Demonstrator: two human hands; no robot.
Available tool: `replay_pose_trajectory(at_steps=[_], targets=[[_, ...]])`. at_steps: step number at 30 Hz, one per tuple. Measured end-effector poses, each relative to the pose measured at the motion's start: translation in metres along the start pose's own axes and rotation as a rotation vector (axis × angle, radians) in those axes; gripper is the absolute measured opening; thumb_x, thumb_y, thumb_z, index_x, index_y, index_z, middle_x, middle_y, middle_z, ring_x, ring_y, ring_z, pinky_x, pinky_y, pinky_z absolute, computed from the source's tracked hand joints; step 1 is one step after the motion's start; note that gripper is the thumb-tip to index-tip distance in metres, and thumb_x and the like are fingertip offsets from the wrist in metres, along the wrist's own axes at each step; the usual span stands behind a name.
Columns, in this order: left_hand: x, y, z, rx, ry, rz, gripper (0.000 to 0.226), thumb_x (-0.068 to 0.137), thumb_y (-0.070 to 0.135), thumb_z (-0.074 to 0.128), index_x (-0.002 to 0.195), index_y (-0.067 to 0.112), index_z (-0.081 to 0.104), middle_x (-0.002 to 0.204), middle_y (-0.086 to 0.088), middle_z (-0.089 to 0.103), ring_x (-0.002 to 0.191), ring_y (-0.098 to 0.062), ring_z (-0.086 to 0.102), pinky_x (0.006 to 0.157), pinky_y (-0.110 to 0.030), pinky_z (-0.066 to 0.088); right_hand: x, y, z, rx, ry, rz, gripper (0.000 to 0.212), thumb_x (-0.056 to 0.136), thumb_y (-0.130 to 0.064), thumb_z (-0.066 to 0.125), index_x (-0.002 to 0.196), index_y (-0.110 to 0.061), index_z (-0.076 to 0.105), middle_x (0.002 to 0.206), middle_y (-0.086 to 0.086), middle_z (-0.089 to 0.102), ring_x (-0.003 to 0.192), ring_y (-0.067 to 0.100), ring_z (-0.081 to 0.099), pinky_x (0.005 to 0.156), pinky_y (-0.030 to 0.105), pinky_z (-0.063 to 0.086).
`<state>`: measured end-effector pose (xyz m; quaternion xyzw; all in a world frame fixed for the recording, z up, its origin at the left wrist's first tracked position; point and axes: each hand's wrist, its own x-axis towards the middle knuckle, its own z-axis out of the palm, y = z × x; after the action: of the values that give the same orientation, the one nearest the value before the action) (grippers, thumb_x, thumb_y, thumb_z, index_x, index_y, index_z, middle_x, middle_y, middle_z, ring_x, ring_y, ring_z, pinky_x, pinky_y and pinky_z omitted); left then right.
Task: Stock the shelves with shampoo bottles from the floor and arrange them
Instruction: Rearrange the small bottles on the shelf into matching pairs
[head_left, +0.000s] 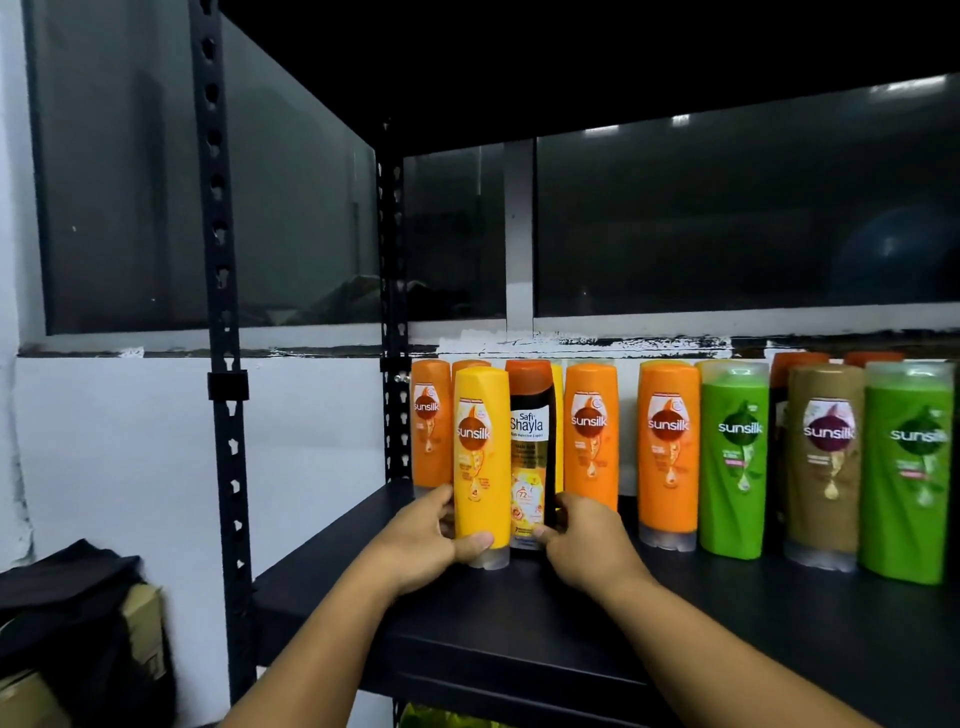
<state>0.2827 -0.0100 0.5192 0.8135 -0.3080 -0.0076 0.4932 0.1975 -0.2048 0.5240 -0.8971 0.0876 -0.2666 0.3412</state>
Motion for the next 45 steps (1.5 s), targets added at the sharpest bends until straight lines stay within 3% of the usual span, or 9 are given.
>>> replay_pose_trajectory(at_steps=[5,7,12,18,26,32,37,42,45], targets=[[-0.002,-0.005,-0.003,-0.023,-0.001,0.009,0.056,0.081,0.044,0.083,0.131,0.039,0.056,0.124,0.014,0.069,0.112,-0.002,0.065,0.098,-0.027,0.052,0.006,-0.003,-0.011,0.245,0.538,-0.053,0.024,0.09,-0.009,0.066,0.111,-0.016,0.057,0.112,0.004,0.056,0.103,0.023,0.059,0.09,0.032,0.048],[-0.002,-0.004,-0.003,-0.022,-0.001,0.016,0.053,0.083,0.043,0.082,0.129,0.038,0.057,0.122,0.012,0.07,0.11,-0.002,0.066,0.093,-0.023,0.052,0.012,0.002,-0.01,0.186,0.593,-0.067,0.036,0.089,-0.01,0.068,0.122,-0.012,0.054,0.124,0.009,0.054,0.115,0.026,0.054,0.1,0.035,0.044],[-0.004,-0.004,-0.004,-0.032,-0.006,0.035,0.044,0.088,0.043,0.076,0.128,0.037,0.059,0.122,0.014,0.069,0.111,-0.002,0.065,0.091,-0.021,0.05,0.025,0.019,-0.001,0.313,0.353,0.085,0.08,0.088,-0.019,0.073,0.15,-0.012,0.024,0.145,0.012,0.048,0.135,0.033,0.047,0.112,0.051,0.04],[-0.007,0.001,-0.004,-0.063,-0.01,0.041,0.032,0.095,0.032,0.071,0.126,0.032,0.063,0.118,0.011,0.071,0.105,-0.002,0.066,0.081,-0.011,0.048,0.024,0.023,-0.003,0.29,0.259,0.225,0.078,0.085,-0.019,0.077,0.147,-0.012,0.029,0.14,0.013,0.046,0.132,0.037,0.048,0.109,0.051,0.042],[-0.017,0.01,-0.005,0.049,-0.025,0.055,0.028,0.091,0.031,0.075,0.118,0.032,0.065,0.103,0.005,0.071,0.088,-0.005,0.066,0.082,-0.02,0.052,-0.003,0.021,-0.038,0.107,0.028,0.22,0.058,0.087,-0.027,0.076,0.131,-0.013,0.04,0.132,0.011,0.053,0.122,0.033,0.054,0.099,0.043,0.047],[-0.025,0.028,0.014,0.078,-0.086,0.106,0.04,0.092,0.033,0.074,0.129,0.032,0.06,0.108,0.005,0.073,0.087,-0.008,0.073,0.082,-0.022,0.054,-0.032,0.037,-0.083,0.092,-0.128,0.177,0.075,0.091,-0.031,0.072,0.15,-0.021,0.027,0.148,0.005,0.046,0.134,0.029,0.047,0.109,0.041,0.039],[-0.018,0.047,0.052,0.151,-0.077,0.087,0.04,0.09,0.039,0.075,0.126,0.029,0.062,0.109,0.007,0.074,0.083,-0.007,0.072,0.075,-0.026,0.055,-0.05,0.048,-0.088,0.102,-0.077,0.136,0.073,0.092,-0.033,0.07,0.15,-0.021,0.028,0.148,0.004,0.048,0.132,0.027,0.048,0.108,0.038,0.038],[-0.008,0.067,0.089,0.21,0.01,0.054,0.027,0.09,0.039,0.076,0.107,0.019,0.068,0.085,0.0,0.077,0.063,-0.013,0.07,0.08,-0.035,0.06,-0.058,0.051,-0.09,0.129,-0.004,0.121,0.061,0.091,-0.03,0.071,0.142,-0.021,0.038,0.141,0.003,0.054,0.125,0.025,0.053,0.105,0.038,0.042],[-0.006,0.072,0.101,0.254,0.101,0.019,0.029,0.088,0.045,0.076,0.095,0.018,0.07,0.071,0.0,0.074,0.06,-0.01,0.069,0.071,-0.028,0.058,-0.06,0.054,-0.093,0.159,0.004,0.123,0.063,0.09,-0.03,0.073,0.143,-0.022,0.04,0.138,0.001,0.057,0.122,0.025,0.056,0.103,0.036,0.044]])
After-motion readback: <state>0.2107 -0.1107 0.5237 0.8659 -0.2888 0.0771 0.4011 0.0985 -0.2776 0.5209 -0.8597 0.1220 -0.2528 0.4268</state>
